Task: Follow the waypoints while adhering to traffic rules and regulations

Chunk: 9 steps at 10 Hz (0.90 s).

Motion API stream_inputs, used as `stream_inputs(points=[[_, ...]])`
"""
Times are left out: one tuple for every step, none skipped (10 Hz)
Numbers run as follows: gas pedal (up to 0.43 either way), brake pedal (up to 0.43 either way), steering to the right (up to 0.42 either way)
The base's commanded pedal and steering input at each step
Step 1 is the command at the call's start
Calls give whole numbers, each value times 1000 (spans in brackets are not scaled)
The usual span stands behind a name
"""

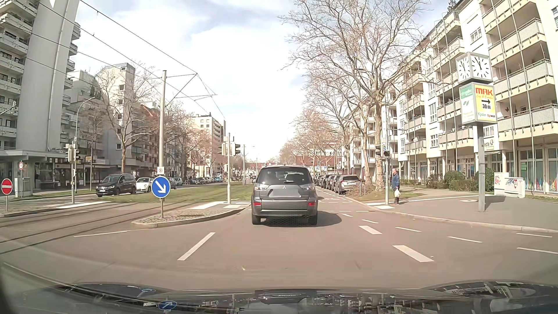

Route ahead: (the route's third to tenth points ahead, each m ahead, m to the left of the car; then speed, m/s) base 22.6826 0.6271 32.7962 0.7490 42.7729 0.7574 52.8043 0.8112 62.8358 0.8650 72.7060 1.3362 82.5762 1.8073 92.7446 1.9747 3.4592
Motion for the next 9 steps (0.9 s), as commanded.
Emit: stream_inputs(points=[[79, 0, -8], [39, 0, -8], [39, 0, -8], [20, 0, -8], [8, 0, -8], [8, 0, -8], [0, 0, -8], [0, 0, -8], [0, 0, -8]])
